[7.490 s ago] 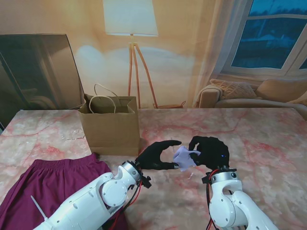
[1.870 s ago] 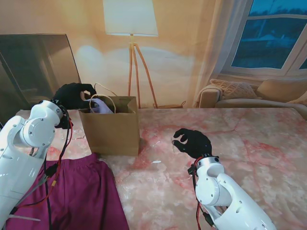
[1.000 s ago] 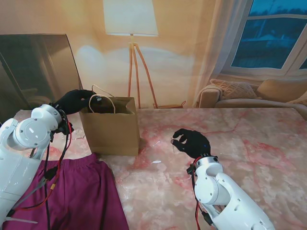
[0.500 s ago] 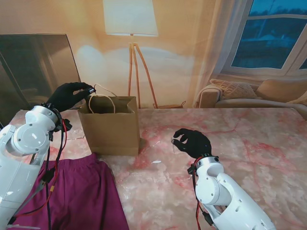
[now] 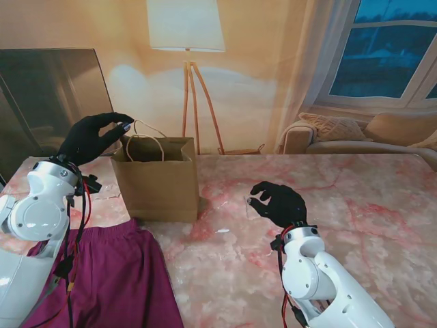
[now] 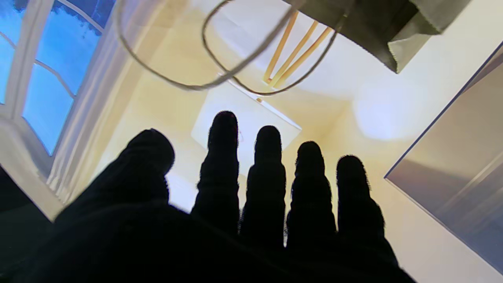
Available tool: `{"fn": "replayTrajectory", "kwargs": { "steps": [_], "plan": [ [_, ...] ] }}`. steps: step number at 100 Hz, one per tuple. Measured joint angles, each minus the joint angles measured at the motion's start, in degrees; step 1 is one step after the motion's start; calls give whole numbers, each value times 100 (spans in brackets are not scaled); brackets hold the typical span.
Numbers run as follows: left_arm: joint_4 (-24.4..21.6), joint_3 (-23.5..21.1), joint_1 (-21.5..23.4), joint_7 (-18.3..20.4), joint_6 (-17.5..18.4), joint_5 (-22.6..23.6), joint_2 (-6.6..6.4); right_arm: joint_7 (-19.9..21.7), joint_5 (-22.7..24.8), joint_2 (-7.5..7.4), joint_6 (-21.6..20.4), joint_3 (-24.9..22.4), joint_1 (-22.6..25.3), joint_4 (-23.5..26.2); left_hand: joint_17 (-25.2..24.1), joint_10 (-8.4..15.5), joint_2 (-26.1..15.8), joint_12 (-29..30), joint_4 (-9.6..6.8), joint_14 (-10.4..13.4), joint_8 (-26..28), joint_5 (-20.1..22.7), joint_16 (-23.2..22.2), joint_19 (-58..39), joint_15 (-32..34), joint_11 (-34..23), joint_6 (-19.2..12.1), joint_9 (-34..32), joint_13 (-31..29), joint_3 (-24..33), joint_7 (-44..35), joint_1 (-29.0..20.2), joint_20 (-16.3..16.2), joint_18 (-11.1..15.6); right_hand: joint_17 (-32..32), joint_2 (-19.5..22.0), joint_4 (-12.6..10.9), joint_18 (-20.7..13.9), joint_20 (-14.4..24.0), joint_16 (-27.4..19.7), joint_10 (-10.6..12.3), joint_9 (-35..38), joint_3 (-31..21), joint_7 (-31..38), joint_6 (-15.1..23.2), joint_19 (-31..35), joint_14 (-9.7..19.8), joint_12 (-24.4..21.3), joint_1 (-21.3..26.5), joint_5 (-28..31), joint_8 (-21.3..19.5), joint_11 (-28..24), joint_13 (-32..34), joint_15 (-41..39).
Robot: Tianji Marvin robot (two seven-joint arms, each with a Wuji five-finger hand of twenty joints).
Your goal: Fold the socks and the shorts into the kraft paper bag
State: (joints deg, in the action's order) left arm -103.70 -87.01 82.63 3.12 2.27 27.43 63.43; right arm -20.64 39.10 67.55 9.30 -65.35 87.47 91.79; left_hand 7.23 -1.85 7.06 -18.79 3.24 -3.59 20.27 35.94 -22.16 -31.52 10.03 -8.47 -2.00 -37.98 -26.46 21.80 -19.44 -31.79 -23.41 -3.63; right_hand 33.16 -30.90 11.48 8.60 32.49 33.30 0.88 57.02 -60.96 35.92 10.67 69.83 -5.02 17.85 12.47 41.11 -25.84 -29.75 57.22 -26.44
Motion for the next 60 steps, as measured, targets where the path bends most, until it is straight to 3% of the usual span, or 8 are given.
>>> {"fn": "replayTrajectory", "kwargs": {
  "steps": [42,57,60],
  "plan": [
    [-845,-59,1186,-867,543,187,111,-69,261,-44,-1,-183,467,530,-31,-25,-1,190,-1,0,-163,-67,233,-55,22,41,195,101,-59,-191,361,7,445,159,-97,0,0,0,0,-51,0,-150,1,-2,0,-246,0,0,0,0,0,-8,-172,12],
    [-929,187,1435,-1338,786,273,141,-148,361,-51,-35,-249,665,689,-54,-55,-1,256,-6,0,-259,-67,260,-55,22,48,242,124,-57,-137,395,-10,480,176,-157,0,0,-3,-5,-70,0,-172,1,-6,0,-387,0,-12,0,0,0,52,-233,76],
    [-930,271,1467,-1431,836,276,148,-163,376,-53,-46,-258,703,718,-54,-55,-1,267,-73,0,-265,-67,261,-55,22,49,243,124,-57,51,421,-11,525,214,-169,0,0,-4,-16,-84,0,-172,1,-7,0,-432,0,-47,0,0,0,55,-233,129]
  ]
}}
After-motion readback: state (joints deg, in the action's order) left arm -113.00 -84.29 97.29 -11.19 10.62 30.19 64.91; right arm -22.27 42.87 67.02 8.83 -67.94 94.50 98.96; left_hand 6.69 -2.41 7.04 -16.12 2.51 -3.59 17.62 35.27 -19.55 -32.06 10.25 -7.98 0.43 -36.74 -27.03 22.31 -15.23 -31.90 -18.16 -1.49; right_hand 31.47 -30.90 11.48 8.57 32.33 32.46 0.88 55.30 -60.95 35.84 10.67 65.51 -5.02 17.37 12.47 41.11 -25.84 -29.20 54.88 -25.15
